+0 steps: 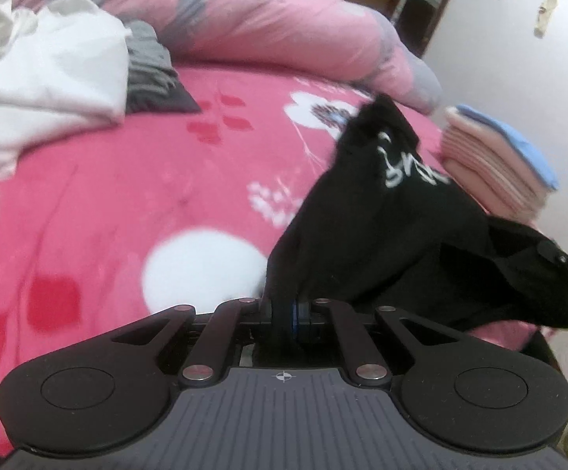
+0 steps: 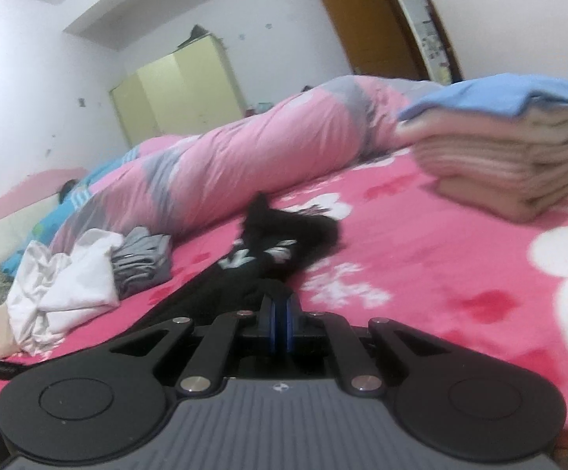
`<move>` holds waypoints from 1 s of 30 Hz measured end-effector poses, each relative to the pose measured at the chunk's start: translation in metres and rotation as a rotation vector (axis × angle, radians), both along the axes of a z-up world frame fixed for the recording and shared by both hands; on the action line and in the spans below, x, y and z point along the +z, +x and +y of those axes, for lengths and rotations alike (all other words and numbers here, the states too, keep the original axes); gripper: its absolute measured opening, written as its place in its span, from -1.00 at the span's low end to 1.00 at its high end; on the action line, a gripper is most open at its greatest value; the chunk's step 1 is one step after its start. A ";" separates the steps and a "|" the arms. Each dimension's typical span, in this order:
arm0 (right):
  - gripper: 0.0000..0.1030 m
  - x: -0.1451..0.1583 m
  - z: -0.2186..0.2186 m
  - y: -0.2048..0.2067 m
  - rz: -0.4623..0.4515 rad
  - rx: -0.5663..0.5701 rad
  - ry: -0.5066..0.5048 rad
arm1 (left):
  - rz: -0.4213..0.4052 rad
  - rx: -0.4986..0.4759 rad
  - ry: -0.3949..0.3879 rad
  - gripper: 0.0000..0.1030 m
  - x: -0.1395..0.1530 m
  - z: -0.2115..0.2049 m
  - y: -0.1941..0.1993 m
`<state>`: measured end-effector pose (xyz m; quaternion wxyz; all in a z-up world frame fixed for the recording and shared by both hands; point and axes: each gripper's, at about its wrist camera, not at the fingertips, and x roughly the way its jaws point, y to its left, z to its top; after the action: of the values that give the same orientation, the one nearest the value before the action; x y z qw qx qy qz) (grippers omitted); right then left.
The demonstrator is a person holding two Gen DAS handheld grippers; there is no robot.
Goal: Fold clothes
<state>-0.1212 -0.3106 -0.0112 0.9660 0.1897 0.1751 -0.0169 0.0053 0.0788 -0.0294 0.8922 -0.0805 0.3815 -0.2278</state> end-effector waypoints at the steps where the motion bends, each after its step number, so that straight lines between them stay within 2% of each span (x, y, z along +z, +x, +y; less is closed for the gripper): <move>1: -0.92 -0.003 -0.005 -0.004 0.018 -0.017 -0.001 | 0.010 -0.008 -0.001 -0.89 -0.002 0.000 -0.003; 4: -0.90 -0.019 -0.017 -0.003 0.116 -0.043 0.028 | 0.043 -0.013 0.003 -0.78 -0.010 0.001 -0.004; 7: -0.83 -0.033 -0.022 0.006 0.230 -0.087 0.035 | 0.063 0.002 0.001 -0.47 -0.011 0.006 -0.001; 8: -0.76 -0.034 -0.021 0.007 0.242 -0.103 0.034 | 0.061 0.008 -0.002 -0.38 -0.009 0.008 0.000; 10: -0.62 -0.033 -0.024 0.006 0.229 -0.123 0.048 | 0.046 0.025 -0.014 -0.26 -0.005 0.013 0.001; 12: -0.30 -0.033 -0.027 0.005 0.216 -0.144 0.061 | 0.030 0.045 -0.026 0.00 -0.001 0.018 0.002; 14: -0.23 -0.031 -0.030 0.003 0.199 -0.167 0.071 | 0.015 0.072 -0.032 0.30 0.003 0.022 0.003; 15: -0.22 -0.030 -0.032 0.001 0.190 -0.179 0.076 | 0.009 0.087 -0.031 0.38 0.004 0.023 0.004; 17: -0.16 -0.030 -0.038 -0.001 0.178 -0.191 0.104 | -0.008 0.135 -0.021 0.78 0.006 0.025 0.006; 19: -0.15 -0.031 -0.044 -0.004 0.169 -0.197 0.142 | -0.032 0.183 0.001 0.95 0.007 0.025 0.007; 23: -0.14 -0.030 -0.047 -0.007 0.157 -0.208 0.169 | -0.045 0.235 0.046 1.00 0.007 0.022 0.014; 30: -0.05 -0.018 -0.042 0.001 0.117 -0.182 0.177 | 0.011 0.185 0.126 1.00 0.000 0.000 0.031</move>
<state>-0.1205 -0.3531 -0.0290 0.9281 0.2879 0.2140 -0.1000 0.0365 0.0786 -0.0298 0.9106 -0.0603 0.3910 -0.1193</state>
